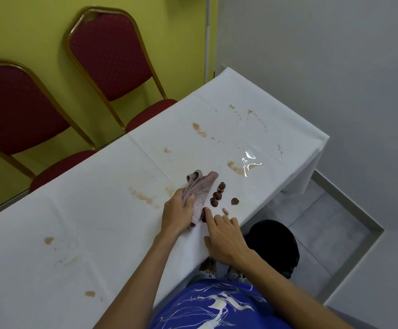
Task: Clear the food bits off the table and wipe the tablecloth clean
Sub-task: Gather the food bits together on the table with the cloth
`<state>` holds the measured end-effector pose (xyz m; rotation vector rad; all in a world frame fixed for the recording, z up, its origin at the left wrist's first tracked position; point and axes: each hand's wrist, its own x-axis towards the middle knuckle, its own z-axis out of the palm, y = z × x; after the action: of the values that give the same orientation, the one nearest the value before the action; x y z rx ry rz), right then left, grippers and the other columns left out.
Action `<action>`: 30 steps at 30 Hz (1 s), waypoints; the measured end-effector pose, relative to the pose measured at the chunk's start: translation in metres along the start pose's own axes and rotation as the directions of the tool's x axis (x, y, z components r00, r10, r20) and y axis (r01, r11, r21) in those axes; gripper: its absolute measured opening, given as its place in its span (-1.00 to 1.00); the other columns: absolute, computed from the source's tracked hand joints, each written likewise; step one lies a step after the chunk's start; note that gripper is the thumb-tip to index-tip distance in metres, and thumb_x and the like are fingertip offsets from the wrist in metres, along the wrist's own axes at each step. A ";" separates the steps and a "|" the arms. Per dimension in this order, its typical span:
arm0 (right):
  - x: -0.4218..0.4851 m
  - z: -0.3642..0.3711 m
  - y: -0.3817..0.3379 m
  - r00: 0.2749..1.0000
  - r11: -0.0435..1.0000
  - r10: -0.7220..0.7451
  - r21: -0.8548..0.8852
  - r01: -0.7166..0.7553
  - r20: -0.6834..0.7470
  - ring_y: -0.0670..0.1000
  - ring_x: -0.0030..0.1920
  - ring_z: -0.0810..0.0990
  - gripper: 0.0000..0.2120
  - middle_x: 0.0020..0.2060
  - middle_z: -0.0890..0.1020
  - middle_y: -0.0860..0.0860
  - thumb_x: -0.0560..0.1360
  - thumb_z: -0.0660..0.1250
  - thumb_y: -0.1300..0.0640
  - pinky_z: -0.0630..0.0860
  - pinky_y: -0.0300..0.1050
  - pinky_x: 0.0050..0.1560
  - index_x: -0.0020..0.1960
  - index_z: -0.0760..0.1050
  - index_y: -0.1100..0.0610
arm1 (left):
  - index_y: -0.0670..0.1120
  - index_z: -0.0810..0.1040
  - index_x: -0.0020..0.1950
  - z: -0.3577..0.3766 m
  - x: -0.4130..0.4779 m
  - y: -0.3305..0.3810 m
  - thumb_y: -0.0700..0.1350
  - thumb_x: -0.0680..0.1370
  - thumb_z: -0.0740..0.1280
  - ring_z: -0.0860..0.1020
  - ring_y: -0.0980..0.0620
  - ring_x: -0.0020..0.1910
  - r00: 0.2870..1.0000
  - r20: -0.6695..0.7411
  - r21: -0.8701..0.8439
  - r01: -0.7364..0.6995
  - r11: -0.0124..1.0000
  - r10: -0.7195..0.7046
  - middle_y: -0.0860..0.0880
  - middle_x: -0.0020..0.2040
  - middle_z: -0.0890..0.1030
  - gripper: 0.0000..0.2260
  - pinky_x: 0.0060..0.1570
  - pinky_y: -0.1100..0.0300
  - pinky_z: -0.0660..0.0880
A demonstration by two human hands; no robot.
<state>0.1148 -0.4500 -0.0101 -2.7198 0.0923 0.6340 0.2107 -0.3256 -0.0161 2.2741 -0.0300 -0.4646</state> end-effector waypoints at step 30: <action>-0.003 0.010 -0.003 0.997 0.997 -0.059 -0.050 0.057 -0.052 0.09 0.05 0.45 -0.36 0.15 0.48 0.08 0.66 0.08 -0.06 0.35 0.06 0.23 0.61 -0.05 0.19 | -0.09 0.47 0.42 -0.010 -0.024 -0.011 -0.03 0.63 0.26 0.51 -0.11 0.20 0.958 -0.284 0.127 0.062 0.990 -0.024 -0.10 0.20 0.57 -0.64 0.18 -0.02 0.50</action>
<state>0.1085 -0.4440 -0.0165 -2.7755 0.0111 0.5542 0.1904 -0.3071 -0.0102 2.4588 0.1369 -0.1600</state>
